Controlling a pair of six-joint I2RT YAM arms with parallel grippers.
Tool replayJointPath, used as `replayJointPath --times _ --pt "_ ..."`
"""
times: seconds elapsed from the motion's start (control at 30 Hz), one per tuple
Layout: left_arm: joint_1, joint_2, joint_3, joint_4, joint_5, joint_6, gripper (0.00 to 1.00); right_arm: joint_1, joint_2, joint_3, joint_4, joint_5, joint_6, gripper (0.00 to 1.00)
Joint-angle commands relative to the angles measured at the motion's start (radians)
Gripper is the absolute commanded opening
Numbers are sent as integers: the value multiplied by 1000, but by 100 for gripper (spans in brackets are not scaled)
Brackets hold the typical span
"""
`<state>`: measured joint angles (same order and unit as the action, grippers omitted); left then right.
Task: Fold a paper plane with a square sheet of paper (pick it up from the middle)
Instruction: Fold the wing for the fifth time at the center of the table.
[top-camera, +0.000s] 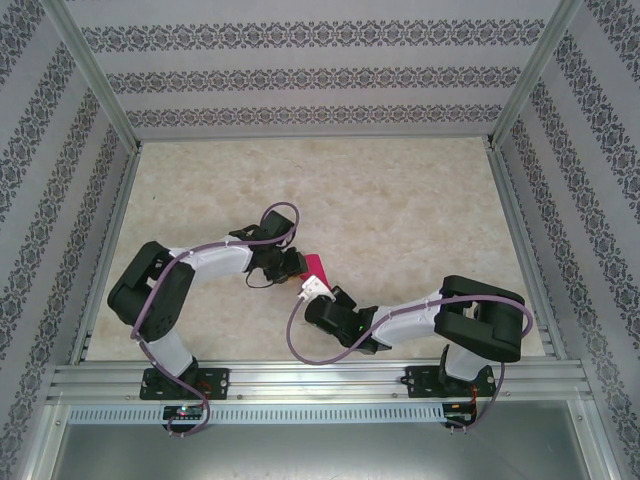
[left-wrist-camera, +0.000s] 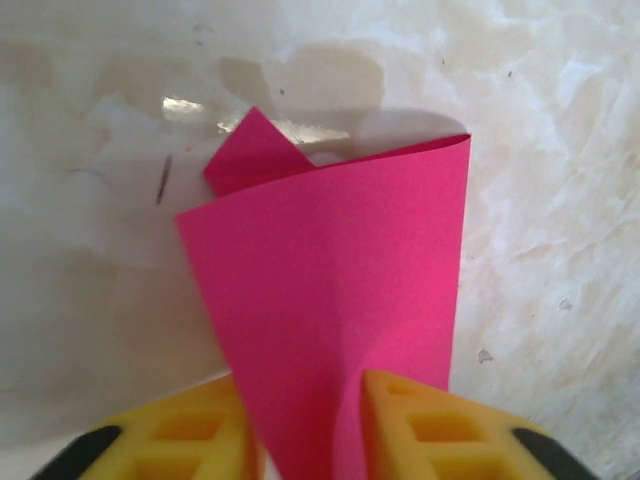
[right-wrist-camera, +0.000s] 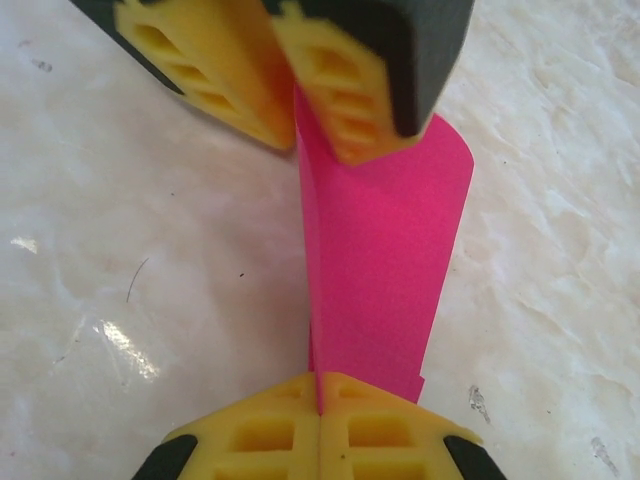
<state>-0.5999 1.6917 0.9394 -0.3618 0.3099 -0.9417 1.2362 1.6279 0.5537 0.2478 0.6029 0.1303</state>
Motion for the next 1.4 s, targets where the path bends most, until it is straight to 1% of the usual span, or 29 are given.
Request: replayJointPath --times 0.0,0.03,0.17,0.23,0.33,0.43,0.6,0.67,0.8,0.9,1.07,1.37 --pt "30 -96 25 -65 -65 27 39 -9 -2 -27 120 -44 59 0" --pt "36 -121 23 -80 -82 32 46 -16 -2 -34 147 -65 75 0" --pt "56 -224 -13 -102 -155 25 55 -43 -4 -60 254 -143 143 0" --pt "60 -277 -48 -79 -178 9 58 -60 7 -65 301 -204 177 0" --pt "60 -341 -98 -30 -187 -12 60 -77 23 -73 363 -247 232 0" --pt "59 -372 -130 6 -180 -22 60 -97 42 -89 425 -291 295 0" --pt "60 -378 -166 87 -112 -23 58 -128 81 -94 468 -382 407 0" --pt "59 -373 -180 122 -81 -26 58 -137 99 -99 489 -392 449 0" --pt "59 -367 -199 151 -57 -29 57 -156 131 -129 573 -412 542 0" --pt "58 -363 -209 170 -42 -31 56 -171 152 -137 599 -438 606 0" --pt "57 -348 -223 199 -16 -39 55 -198 169 -154 605 -462 709 0" --pt "56 -286 -217 261 58 -39 54 -256 210 -158 588 -576 835 0"
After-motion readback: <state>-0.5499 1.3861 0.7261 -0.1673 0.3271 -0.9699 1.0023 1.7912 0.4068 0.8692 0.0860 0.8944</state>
